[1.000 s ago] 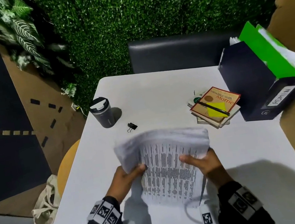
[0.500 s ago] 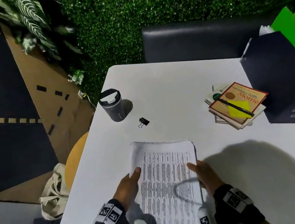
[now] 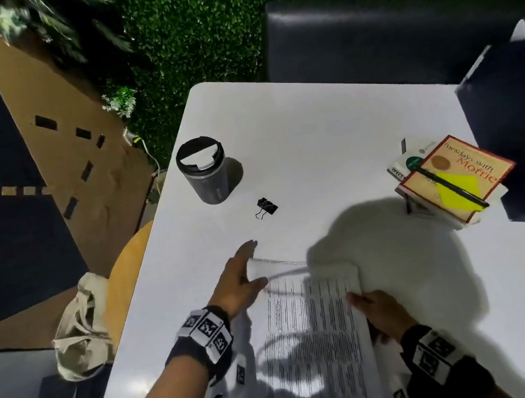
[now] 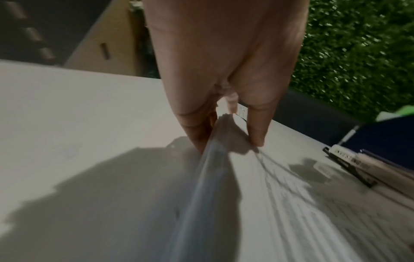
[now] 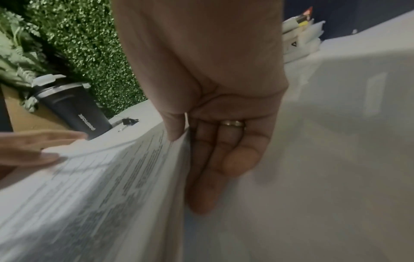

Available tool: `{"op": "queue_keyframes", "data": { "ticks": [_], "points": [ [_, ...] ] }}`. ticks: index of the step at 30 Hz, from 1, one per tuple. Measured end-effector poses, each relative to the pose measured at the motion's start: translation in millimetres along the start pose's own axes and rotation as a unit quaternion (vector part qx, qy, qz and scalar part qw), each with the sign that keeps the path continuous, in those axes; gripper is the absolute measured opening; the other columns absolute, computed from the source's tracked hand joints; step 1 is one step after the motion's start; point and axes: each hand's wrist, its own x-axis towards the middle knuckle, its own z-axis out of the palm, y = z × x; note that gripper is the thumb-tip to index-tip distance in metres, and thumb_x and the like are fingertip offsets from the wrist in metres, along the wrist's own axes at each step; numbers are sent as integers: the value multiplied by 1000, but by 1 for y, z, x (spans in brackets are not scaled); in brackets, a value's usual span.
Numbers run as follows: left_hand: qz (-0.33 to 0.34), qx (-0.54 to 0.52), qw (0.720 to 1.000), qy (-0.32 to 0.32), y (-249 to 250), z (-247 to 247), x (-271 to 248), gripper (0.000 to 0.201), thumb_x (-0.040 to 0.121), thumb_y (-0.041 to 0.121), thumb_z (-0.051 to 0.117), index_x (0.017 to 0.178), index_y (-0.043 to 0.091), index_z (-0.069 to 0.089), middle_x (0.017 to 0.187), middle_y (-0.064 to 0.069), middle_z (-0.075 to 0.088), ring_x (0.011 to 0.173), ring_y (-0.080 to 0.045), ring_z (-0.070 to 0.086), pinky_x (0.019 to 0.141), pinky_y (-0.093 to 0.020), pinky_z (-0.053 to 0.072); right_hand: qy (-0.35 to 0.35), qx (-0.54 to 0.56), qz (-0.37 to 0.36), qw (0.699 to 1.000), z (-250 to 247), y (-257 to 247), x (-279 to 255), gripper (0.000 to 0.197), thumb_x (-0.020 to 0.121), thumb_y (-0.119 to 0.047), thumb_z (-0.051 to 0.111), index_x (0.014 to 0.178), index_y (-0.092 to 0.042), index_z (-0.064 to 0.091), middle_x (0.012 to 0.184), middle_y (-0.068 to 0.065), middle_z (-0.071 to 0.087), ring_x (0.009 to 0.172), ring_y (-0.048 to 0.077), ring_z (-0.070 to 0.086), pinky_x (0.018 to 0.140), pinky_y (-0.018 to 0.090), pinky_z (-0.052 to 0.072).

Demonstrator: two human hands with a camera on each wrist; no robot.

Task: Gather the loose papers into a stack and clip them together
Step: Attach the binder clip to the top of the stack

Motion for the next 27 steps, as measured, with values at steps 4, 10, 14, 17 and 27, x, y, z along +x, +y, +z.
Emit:
{"op": "queue_keyframes", "data": {
  "ticks": [4, 10, 14, 17, 27],
  "points": [
    [40, 80, 995, -39, 12, 3, 12, 39, 78, 22, 63, 116, 16, 64, 95, -4, 50, 92, -19, 49, 77, -24, 35, 7, -199, 29, 980, -13, -11, -12, 60, 90, -63, 28, 86, -12, 59, 99, 12, 70, 89, 27, 66, 75, 30, 48],
    [65, -121, 991, 7, -3, 4, 15, 33, 74, 8, 71, 94, 34, 72, 97, -21, 62, 90, -41, 55, 81, -44, 46, 219, -301, -190, 908, -41, -89, 11, 24, 91, -23, 47, 104, -9, 60, 105, 12, 65, 87, 31, 64, 67, 34, 49],
    [66, -105, 992, 11, -5, 7, 21, 56, 78, -1, 70, 86, 55, 70, 98, -6, 63, 96, -32, 58, 85, -41, 47, 236, -302, -278, 881, -34, -155, 44, 36, 89, -15, 50, 124, -7, 51, 122, 14, 54, 95, 33, 61, 70, 36, 49],
    [66, -71, 995, 15, -5, 9, 23, 43, 79, 5, 68, 93, 45, 71, 103, -5, 64, 97, -17, 59, 89, -34, 47, 172, -238, -340, 893, -18, -187, 68, 44, 87, -14, 52, 131, -10, 47, 127, 13, 51, 105, 34, 58, 83, 38, 48],
    [157, 217, 963, 16, 5, 8, 25, 38, 82, 39, 54, 110, 17, 69, 106, -5, 69, 98, -29, 62, 88, -43, 49, 102, -167, -346, 918, -11, -192, 89, 32, 84, -20, 45, 87, 1, 69, 94, 22, 70, 88, 35, 64, 77, 39, 51]
  ]
}}
